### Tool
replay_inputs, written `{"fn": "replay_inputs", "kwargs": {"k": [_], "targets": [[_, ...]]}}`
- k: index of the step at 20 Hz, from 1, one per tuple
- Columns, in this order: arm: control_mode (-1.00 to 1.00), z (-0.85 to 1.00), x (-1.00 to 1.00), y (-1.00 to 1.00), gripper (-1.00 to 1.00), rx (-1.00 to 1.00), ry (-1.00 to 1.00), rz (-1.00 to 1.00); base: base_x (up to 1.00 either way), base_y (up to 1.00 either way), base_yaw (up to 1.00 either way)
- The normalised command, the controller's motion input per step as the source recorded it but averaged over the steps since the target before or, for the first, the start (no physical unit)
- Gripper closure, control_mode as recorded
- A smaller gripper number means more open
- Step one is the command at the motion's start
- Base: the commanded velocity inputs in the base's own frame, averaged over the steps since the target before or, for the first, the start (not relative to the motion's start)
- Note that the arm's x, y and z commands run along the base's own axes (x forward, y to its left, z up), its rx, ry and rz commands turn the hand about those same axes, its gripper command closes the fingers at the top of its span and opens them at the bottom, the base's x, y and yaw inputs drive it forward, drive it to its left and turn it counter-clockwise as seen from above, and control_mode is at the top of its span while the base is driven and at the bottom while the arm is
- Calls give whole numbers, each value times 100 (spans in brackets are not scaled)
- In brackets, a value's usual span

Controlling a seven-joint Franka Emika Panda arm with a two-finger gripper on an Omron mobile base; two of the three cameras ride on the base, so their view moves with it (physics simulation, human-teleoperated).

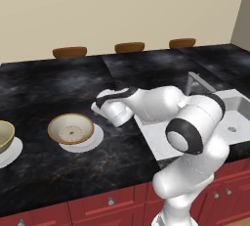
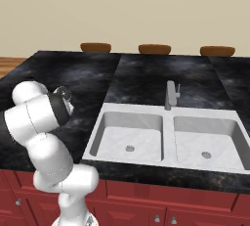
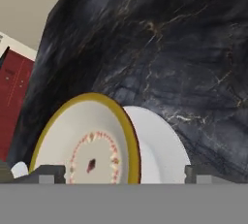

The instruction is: Move the bowls from the cabinet to the plates on the dining table.

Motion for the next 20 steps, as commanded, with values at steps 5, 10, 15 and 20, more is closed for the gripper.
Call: {"fn": "replay_inputs", "kwargs": {"k": [5, 10, 15, 20], "targets": [[-100, 65, -76, -15, -100, 0, 0, -2, 0, 0, 0], [-100, 77, -100, -16, -100, 0, -1, 2, 0, 0, 0], [-100, 87, -100, -17, -100, -3, -2, 0, 0, 0, 0], [-100, 76, -97, -36, -100, -4, 0, 0, 0, 0, 0]]}}
